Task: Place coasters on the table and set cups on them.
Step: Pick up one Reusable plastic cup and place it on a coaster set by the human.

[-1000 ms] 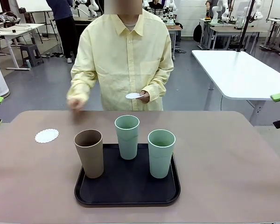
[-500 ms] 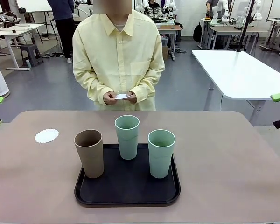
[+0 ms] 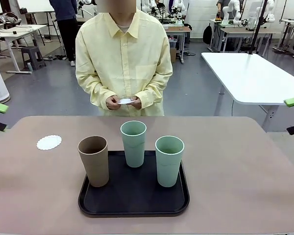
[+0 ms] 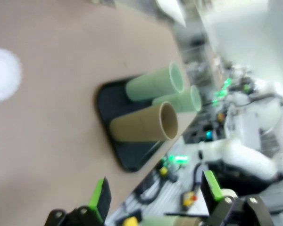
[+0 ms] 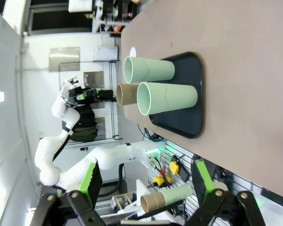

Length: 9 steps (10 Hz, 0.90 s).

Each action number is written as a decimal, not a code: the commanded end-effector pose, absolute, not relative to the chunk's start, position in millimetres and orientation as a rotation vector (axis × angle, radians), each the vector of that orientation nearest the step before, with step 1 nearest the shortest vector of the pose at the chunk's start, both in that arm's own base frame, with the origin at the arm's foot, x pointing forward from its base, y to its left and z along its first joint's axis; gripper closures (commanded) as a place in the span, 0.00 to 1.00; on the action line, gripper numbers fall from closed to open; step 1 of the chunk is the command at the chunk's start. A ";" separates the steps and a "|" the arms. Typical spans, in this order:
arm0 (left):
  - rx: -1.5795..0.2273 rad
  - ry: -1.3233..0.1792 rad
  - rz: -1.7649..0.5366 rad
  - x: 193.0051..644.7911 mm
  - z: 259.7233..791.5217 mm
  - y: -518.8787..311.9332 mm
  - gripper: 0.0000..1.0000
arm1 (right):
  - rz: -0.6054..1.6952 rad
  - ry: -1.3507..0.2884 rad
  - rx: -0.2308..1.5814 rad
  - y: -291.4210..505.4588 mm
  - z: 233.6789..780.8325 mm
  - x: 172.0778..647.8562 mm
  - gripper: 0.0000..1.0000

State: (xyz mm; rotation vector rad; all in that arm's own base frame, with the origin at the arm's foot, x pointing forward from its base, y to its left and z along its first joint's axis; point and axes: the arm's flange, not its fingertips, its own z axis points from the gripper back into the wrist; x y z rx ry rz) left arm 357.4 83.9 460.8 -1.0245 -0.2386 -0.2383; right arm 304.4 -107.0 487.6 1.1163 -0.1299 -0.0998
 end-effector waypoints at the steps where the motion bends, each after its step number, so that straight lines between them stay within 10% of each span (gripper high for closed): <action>1: -0.829 -0.311 -0.586 393.5 471.9 49.6 0.00 | -0.089 -0.148 1.149 -105.8 487.0 307.9 0.00; 6: -0.342 -0.324 -1.058 392.0 475.1 -36.1 0.00 | -0.089 -0.148 1.149 -105.8 487.0 307.9 0.00; 9: -0.376 -0.252 -1.135 378.4 475.3 -53.8 0.00 | -0.089 -0.148 1.149 -105.8 487.0 307.9 0.00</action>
